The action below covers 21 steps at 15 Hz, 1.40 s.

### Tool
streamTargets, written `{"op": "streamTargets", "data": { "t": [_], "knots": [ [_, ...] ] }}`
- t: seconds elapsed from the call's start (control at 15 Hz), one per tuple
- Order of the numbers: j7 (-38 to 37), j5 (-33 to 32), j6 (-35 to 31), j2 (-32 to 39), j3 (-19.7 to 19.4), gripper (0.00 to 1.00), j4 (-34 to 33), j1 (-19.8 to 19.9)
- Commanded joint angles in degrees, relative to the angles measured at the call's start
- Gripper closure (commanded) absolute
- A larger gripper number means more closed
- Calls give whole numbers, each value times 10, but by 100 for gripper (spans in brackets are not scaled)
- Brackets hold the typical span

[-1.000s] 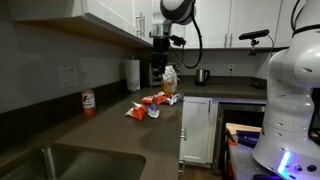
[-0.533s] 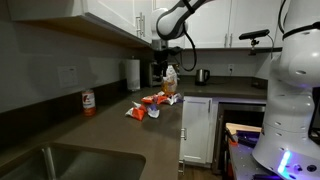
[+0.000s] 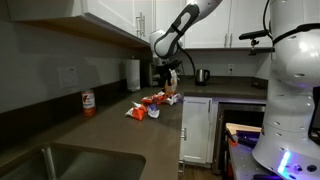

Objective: Move one sachet to the left

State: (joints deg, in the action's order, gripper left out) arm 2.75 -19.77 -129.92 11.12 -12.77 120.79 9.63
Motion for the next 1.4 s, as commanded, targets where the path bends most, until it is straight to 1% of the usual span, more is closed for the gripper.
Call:
{"op": "streamTargets", "data": {
  "t": [0.0, 0.27, 0.33, 0.4, 0.47, 0.53, 0.6, 0.67, 0.73, 0.8, 0.87, 0.93, 1.07, 1.13, 1.2, 1.27, 1.33],
  "knots": [
    [-28, -9, 22, 54, -12, 0, -32, 8],
    [-27, 19, 8, 83, -15, 0, -35, 15],
    [-25, 30, 5, 86, -12, 7, -36, 17],
    [-23, 41, 1, 88, -10, 10, -36, 19],
    [-21, 54, -1, 88, -7, 6, -36, 19],
    [-20, 64, -6, 87, -4, 4, -35, 19],
    [-17, 75, -10, 88, -2, 0, -34, 19],
    [-16, 80, -19, 85, 0, 8, -28, 18],
    [-16, 83, -30, 84, 2, 9, -26, 16],
    [-14, 83, -41, 83, 3, 4, -23, 15],
    [-12, 80, -52, 83, 5, 4, -21, 14],
    [-9, 73, -65, 83, 6, 1, -19, 12],
    [-6, 60, -88, 86, 6, 0, -16, 9],
    [-6, 53, -99, 88, 5, 4, -14, 7],
    [-5, 46, -111, 89, 4, 20, -12, 5],
    [-4, 40, -120, 91, 4, 15, -10, 5],
    [-6, 28, -131, 95, 1, 2, -9, 3]
  ]
}}
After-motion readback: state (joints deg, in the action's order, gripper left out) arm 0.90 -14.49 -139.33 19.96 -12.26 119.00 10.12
